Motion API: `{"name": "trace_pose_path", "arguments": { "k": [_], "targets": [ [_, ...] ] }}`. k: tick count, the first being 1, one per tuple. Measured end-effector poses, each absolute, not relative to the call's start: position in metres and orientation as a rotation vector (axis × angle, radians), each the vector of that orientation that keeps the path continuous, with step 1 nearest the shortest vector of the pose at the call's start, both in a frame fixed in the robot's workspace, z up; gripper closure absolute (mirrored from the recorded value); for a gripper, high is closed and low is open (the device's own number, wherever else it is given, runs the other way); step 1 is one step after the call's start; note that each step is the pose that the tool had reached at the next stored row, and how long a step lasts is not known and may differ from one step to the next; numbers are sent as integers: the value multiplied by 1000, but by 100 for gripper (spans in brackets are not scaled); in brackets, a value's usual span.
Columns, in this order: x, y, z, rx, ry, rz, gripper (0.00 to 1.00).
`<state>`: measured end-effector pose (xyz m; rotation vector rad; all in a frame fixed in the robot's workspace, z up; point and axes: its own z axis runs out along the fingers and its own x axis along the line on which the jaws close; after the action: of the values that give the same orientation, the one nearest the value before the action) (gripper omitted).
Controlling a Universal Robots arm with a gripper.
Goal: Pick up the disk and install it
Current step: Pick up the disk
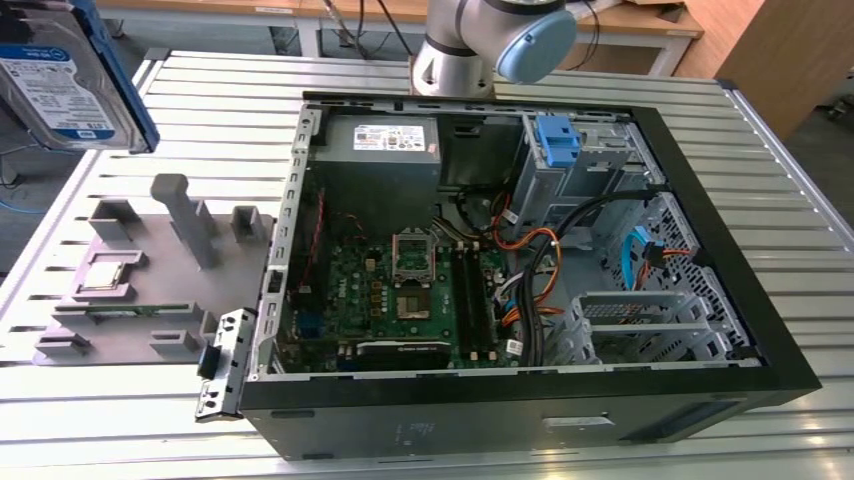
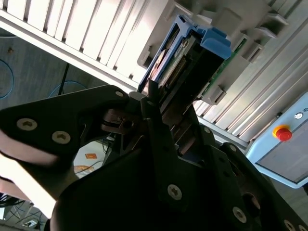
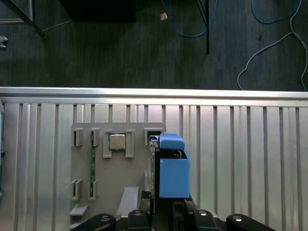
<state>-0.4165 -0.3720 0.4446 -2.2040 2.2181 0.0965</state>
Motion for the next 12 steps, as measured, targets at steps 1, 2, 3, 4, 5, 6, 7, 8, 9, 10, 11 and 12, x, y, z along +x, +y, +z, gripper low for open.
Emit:
{"name": "trace_pose_path", "arguments": {
  "k": [1, 2, 3, 4, 5, 6, 7, 8, 9, 10, 11, 12],
  "targets": [
    [-417, -372, 447, -2204, 2218, 96, 65],
    [-417, -372, 449, -2204, 2218, 96, 65],
    [-417, -372, 452, -2204, 2218, 97, 65],
    [-417, -372, 454, -2204, 2218, 96, 65],
    [-417, -372, 456, -2204, 2218, 96, 65],
    [-417, -372, 459, -2204, 2218, 96, 65],
    [-417, -372, 461, -2204, 2218, 97, 65],
    [-417, -372, 464, -2204, 2218, 97, 65],
    [-417, -372, 466, -2204, 2218, 96, 65],
    [-417, -372, 469, -2204, 2218, 97, 65],
    [-417, -372, 471, -2204, 2218, 96, 65],
    [-417, -372, 473, -2204, 2218, 97, 65]
  ]
}}
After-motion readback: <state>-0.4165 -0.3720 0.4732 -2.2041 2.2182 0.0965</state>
